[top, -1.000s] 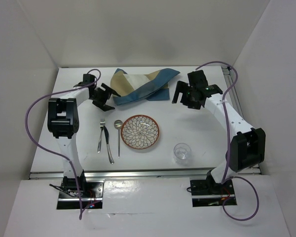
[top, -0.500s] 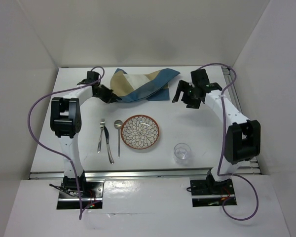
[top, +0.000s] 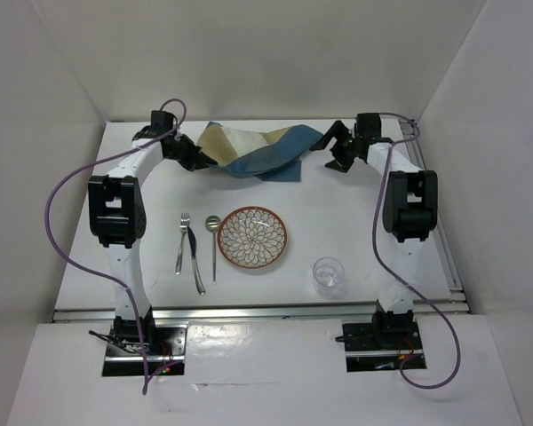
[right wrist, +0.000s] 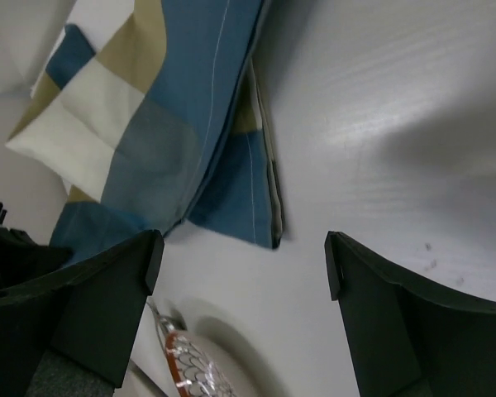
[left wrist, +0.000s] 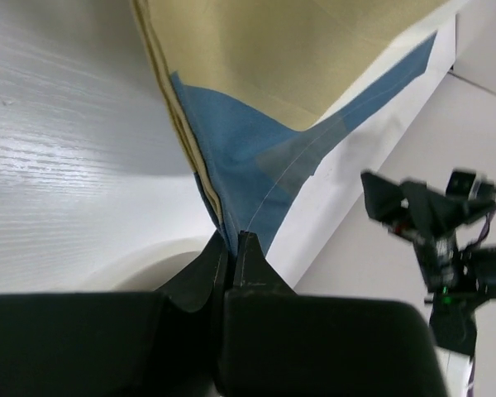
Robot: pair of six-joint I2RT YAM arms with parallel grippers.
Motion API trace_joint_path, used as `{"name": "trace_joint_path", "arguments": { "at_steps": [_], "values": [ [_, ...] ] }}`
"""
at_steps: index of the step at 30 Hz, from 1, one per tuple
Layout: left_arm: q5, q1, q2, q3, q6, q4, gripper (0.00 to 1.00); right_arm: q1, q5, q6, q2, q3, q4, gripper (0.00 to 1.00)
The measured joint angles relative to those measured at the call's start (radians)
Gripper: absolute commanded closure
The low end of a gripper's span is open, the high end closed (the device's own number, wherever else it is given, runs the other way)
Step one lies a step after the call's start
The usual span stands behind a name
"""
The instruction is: Set the dinner table for one person
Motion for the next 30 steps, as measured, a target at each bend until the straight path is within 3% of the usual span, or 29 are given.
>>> {"name": "trace_joint_path", "arguments": {
  "at_steps": [9,14,18,21,22,23,30],
  "values": [
    [0.010,0.000,0.001,0.114,0.077,-0.072,1.00,0.032,0.000,0.129,0.273,0.243,0.071,0.11],
    [0.014,0.006,0.003,0.134,0.105,-0.104,1.00,0.048,0.002,0.159,0.398,0.418,0.084,0.20],
    [0.016,0.013,0.008,0.167,0.132,-0.138,1.00,0.056,0.018,0.178,0.470,0.512,0.095,0.35],
    [0.015,0.017,0.011,0.208,0.158,-0.164,1.00,0.058,0.034,0.192,0.488,0.532,0.103,0.65],
    [0.014,0.019,0.011,0.225,0.166,-0.177,1.00,0.058,0.042,0.196,0.494,0.541,0.104,0.78],
    [0.014,0.021,0.011,0.242,0.178,-0.186,1.00,0.058,0.045,0.197,0.500,0.549,0.103,1.00],
    [0.014,0.047,0.011,0.360,0.234,-0.244,1.00,0.057,0.078,0.184,0.431,0.487,0.106,1.00]
  ]
}}
